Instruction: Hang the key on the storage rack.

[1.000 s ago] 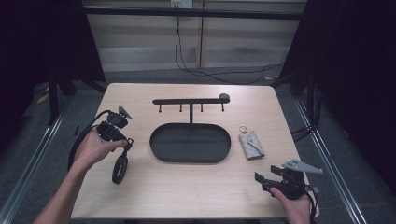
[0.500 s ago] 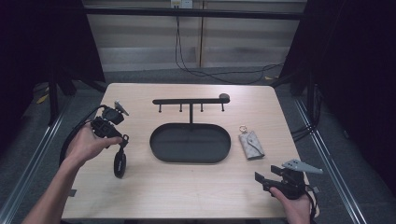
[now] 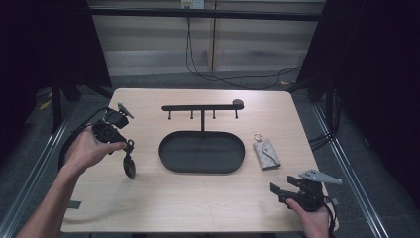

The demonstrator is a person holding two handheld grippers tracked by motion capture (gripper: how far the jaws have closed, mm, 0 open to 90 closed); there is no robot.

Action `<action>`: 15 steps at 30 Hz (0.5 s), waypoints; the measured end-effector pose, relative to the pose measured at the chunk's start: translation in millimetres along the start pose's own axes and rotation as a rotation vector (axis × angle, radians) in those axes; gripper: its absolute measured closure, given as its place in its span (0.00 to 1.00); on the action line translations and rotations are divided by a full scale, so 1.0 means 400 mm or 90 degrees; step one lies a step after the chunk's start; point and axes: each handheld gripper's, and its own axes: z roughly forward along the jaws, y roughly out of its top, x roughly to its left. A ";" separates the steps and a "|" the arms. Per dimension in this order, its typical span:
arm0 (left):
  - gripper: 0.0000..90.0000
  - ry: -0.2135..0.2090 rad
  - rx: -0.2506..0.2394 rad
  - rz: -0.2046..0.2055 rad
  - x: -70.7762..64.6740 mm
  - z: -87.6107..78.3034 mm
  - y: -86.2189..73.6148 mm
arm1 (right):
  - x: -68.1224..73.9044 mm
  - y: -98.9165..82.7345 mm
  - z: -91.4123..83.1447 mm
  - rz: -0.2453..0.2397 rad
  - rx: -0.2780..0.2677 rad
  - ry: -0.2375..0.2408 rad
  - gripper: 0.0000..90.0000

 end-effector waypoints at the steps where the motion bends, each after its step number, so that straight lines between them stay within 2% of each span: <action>1: 0.79 0.002 -0.002 0.001 -0.001 -0.002 0.001 | 0.000 0.000 0.000 0.000 0.000 0.000 0.27; 10: 0.79 0.005 -0.002 0.001 -0.006 -0.029 0.006 | 0.000 0.000 0.000 0.000 0.001 0.000 0.27; 14: 0.79 0.004 0.007 0.009 -0.009 -0.042 0.010 | 0.000 0.000 0.000 -0.001 0.000 0.000 0.27; 15: 0.79 0.007 0.004 0.003 -0.012 -0.042 0.011 | 0.000 0.000 0.000 0.000 0.001 0.000 0.27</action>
